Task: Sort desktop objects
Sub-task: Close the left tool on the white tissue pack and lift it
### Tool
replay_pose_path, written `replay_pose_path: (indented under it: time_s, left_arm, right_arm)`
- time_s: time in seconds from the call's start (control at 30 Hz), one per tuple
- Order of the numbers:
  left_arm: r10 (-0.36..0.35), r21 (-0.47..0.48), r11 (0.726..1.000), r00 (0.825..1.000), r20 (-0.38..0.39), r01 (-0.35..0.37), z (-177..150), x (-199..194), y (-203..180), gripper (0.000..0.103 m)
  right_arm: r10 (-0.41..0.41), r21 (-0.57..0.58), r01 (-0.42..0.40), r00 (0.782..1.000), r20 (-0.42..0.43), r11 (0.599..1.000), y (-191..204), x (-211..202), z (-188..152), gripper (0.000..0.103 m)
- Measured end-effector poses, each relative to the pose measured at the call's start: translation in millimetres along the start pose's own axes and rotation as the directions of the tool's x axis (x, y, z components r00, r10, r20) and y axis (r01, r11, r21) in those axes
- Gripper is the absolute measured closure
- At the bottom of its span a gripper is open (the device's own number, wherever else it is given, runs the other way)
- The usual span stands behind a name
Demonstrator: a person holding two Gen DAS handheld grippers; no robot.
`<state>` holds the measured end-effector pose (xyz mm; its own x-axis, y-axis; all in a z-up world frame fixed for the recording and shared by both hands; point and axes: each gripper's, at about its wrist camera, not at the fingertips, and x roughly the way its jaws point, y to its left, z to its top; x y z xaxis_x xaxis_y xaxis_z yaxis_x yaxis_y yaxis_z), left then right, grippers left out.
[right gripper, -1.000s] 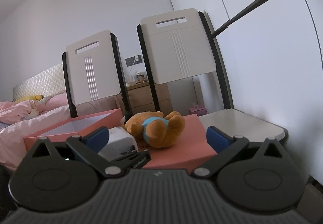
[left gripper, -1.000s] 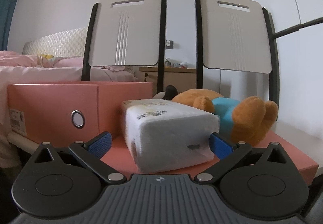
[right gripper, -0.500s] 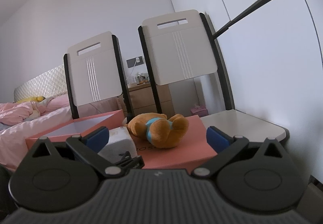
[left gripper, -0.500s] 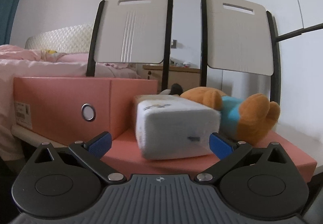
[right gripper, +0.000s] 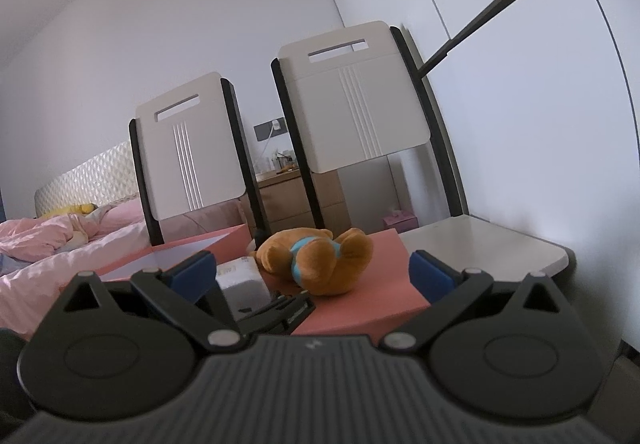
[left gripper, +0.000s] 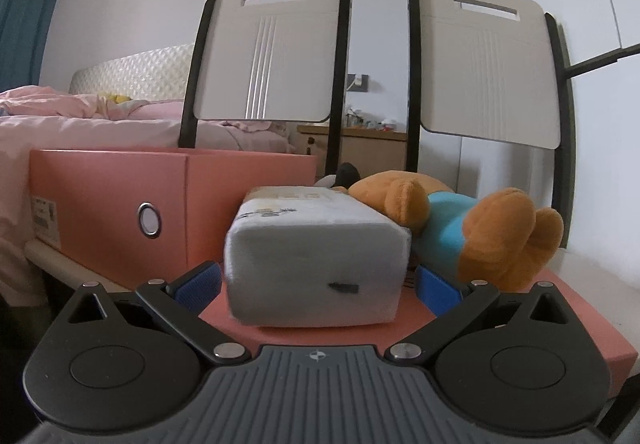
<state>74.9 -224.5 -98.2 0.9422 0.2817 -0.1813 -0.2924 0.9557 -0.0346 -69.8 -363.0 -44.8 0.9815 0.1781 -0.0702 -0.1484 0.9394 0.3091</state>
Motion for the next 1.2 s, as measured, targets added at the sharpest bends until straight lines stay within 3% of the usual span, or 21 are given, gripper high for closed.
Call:
replay_pose_path:
  time_s: [0.43, 0.53, 0.7, 0.83, 1.0, 1.2]
  left_arm:
    - [-0.010, -0.039, 0.999, 1.000, -0.025, 0.009, 7, 16, 15, 0.000]
    - [-0.025, -0.061, 0.998, 1.000, -0.019, 0.024, 8, 13, 22, 0.011]
    - [-0.063, -0.047, 0.997, 0.998, -0.015, 0.062, 6, -1, 38, 0.013]
    - [-0.083, -0.048, 0.996, 0.996, -0.023, 0.082, 7, -9, 52, 0.011]
    - [-0.092, -0.061, 0.994, 0.995, -0.044, 0.089, 9, -2, 55, 0.000]
    - [-0.090, -0.053, 0.995, 0.995, -0.044, 0.087, 9, 14, 55, 0.000]
  right_arm:
    - [-0.025, -0.036, 0.024, 0.999, -0.040, 0.999, 3, 7, -2, 0.000]
    - [-0.035, -0.046, 0.033, 0.998, -0.046, 0.998, 5, 9, -3, 0.000]
    - [-0.053, -0.068, 0.050, 0.997, -0.054, 0.996, 10, 12, -5, 0.000]
    - [-0.052, -0.076, 0.048, 0.997, -0.055, 0.996, 14, 14, -5, 0.000]
    - [-0.049, -0.089, 0.044, 0.997, -0.061, 0.995, 17, 17, -5, 0.000]
    - [-0.048, -0.091, 0.042, 0.996, -0.069, 0.995, 16, 20, -4, 0.000]
